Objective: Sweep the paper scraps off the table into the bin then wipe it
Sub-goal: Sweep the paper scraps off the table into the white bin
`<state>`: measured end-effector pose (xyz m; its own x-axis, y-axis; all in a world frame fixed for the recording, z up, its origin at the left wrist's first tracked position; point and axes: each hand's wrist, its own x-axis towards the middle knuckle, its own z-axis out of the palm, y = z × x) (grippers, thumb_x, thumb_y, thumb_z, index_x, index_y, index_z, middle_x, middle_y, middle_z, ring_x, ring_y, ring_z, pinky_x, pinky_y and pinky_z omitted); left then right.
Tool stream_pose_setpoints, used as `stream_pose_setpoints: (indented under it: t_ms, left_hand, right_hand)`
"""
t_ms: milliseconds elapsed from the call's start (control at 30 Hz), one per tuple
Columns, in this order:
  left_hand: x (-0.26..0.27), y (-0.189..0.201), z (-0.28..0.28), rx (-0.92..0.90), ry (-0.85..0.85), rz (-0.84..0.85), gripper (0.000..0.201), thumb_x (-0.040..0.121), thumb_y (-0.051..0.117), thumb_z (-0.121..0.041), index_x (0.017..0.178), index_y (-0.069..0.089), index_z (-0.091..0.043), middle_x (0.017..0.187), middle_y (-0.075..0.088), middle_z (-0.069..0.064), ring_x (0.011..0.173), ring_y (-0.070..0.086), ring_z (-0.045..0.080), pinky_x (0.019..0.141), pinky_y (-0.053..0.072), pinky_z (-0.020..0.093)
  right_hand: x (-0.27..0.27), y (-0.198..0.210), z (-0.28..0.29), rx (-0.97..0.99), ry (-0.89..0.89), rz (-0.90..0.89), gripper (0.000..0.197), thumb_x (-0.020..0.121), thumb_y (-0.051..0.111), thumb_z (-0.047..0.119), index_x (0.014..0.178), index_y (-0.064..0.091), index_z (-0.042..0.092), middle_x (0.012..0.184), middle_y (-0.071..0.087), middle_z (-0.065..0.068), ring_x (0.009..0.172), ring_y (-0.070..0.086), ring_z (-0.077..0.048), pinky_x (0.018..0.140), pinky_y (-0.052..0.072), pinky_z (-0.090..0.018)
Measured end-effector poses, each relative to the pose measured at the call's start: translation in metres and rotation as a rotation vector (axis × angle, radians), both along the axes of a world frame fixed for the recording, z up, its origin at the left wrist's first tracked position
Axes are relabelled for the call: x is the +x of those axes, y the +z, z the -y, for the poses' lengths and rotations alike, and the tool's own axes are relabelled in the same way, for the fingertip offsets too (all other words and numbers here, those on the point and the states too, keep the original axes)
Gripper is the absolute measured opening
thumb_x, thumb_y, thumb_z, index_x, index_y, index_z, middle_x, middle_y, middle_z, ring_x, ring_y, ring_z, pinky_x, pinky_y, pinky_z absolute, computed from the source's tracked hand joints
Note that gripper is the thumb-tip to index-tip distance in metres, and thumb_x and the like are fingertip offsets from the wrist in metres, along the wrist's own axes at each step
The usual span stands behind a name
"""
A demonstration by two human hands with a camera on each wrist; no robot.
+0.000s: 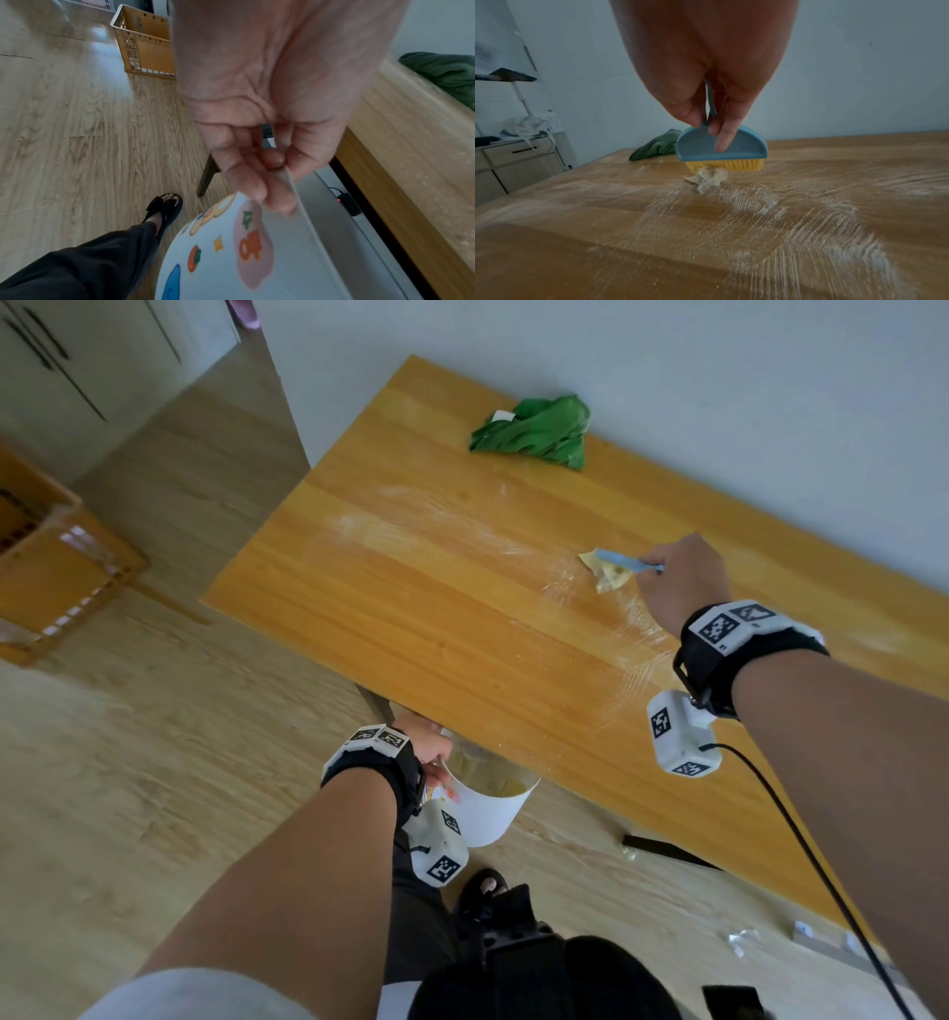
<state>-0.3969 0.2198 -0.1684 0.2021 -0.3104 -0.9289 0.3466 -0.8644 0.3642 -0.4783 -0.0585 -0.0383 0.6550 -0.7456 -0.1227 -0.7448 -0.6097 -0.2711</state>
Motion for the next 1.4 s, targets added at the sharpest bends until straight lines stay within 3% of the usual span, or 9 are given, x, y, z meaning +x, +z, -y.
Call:
stream_pose_setpoints:
  t_ms: [133, 267, 467, 633, 767, 867, 1000, 1233, 1400]
  left_hand:
    - [0.000, -0.005, 0.000, 0.016, 0.028, 0.010, 0.030, 0.071, 0.051, -0.003, 0.100, 0.054, 0.008, 0.038, 0.052, 0.006, 0.107, 0.065, 0.044, 0.102, 0.047, 0.053]
    - [-0.002, -0.006, 0.002, 0.003, 0.057, 0.031, 0.069, 0.073, 0.054, -0.003, 0.139, 0.036, 0.005, 0.044, 0.056, 0.008, 0.098, 0.071, 0.039, 0.098, 0.050, 0.054]
    - [-0.002, -0.006, 0.002, 0.019, 0.107, 0.019, 0.068, 0.075, 0.052, -0.002, 0.141, 0.034, 0.006, 0.040, 0.054, 0.008, 0.096, 0.070, 0.042, 0.097, 0.050, 0.055]
    - [-0.002, 0.005, 0.002, 0.028, 0.091, 0.026, 0.032, 0.081, 0.051, -0.002, 0.111, 0.058, 0.007, 0.046, 0.059, 0.011, 0.099, 0.070, 0.041, 0.098, 0.050, 0.055]
    - [-0.003, 0.012, 0.003, 0.046, 0.057, 0.027, 0.014, 0.083, 0.052, -0.003, 0.096, 0.057, -0.003, 0.047, 0.060, 0.010, 0.099, 0.070, 0.040, 0.096, 0.051, 0.055]
    - [-0.003, 0.008, 0.004, 0.024, 0.044, 0.027, 0.028, 0.082, 0.052, -0.005, 0.108, 0.061, -0.004, 0.067, 0.065, 0.020, 0.094, 0.070, 0.038, 0.099, 0.049, 0.055]
    - [-0.004, 0.005, 0.005, 0.068, -0.020, 0.055, 0.014, 0.076, 0.056, -0.008, 0.069, 0.044, -0.009, 0.060, 0.068, 0.015, 0.087, 0.070, 0.034, 0.096, 0.053, 0.047]
    - [-0.014, 0.009, 0.007, 0.025, 0.046, 0.131, 0.007, 0.095, 0.050, -0.004, 0.097, 0.055, 0.001, 0.037, 0.058, 0.003, 0.062, 0.064, 0.026, 0.073, 0.057, 0.036]
    - [-0.011, 0.008, 0.004, 0.003, -0.044, 0.024, 0.061, 0.080, 0.050, -0.005, 0.140, 0.038, -0.001, 0.062, 0.065, 0.017, 0.092, 0.072, 0.040, 0.097, 0.050, 0.051]
  right_hand:
    - [-0.003, 0.006, -0.006, -0.029, -0.011, 0.004, 0.029, 0.081, 0.051, 0.011, 0.083, 0.073, -0.007, 0.060, 0.056, -0.022, 0.057, 0.037, -0.023, 0.053, 0.038, -0.028]
    - [-0.005, 0.020, -0.008, -0.037, -0.060, 0.070, 0.026, 0.079, 0.051, 0.013, 0.056, 0.061, 0.007, 0.049, 0.043, -0.006, 0.047, 0.033, -0.022, 0.045, 0.026, -0.019]
    - [0.007, 0.015, 0.004, -0.046, -0.069, 0.096, 0.031, 0.092, 0.047, 0.014, 0.109, 0.072, 0.005, 0.110, 0.066, -0.019, 0.075, 0.063, -0.036, 0.066, 0.055, -0.039]
    - [0.018, 0.004, 0.002, -0.032, 0.026, -0.098, 0.034, 0.095, 0.040, 0.006, 0.113, 0.069, 0.001, 0.124, 0.058, -0.023, 0.084, 0.063, -0.042, 0.074, 0.056, -0.044]
    - [0.015, 0.000, -0.001, -0.001, 0.003, -0.082, 0.031, 0.093, 0.047, 0.012, 0.101, 0.073, -0.002, 0.083, 0.066, -0.020, 0.057, 0.052, -0.029, 0.051, 0.046, -0.030]
    - [0.010, 0.005, -0.006, 0.016, -0.019, -0.042, 0.029, 0.086, 0.051, 0.013, 0.067, 0.070, 0.002, 0.054, 0.044, -0.009, 0.046, 0.030, -0.021, 0.044, 0.027, -0.021]
    - [0.003, 0.020, -0.015, 0.013, -0.008, -0.012, 0.026, 0.077, 0.052, 0.011, 0.052, 0.051, 0.011, 0.049, 0.043, -0.007, 0.047, 0.033, -0.022, 0.045, 0.027, -0.021]
    - [-0.005, 0.018, -0.019, 0.011, -0.001, -0.050, 0.029, 0.092, 0.050, 0.013, 0.097, 0.074, -0.002, 0.092, 0.073, -0.021, 0.071, 0.064, -0.035, 0.071, 0.059, -0.044]
    - [-0.013, 0.011, -0.033, 0.136, 0.093, -0.098, 0.025, 0.091, 0.054, 0.013, 0.103, 0.075, 0.006, 0.064, 0.065, -0.010, 0.050, 0.047, -0.022, 0.048, 0.043, -0.029]
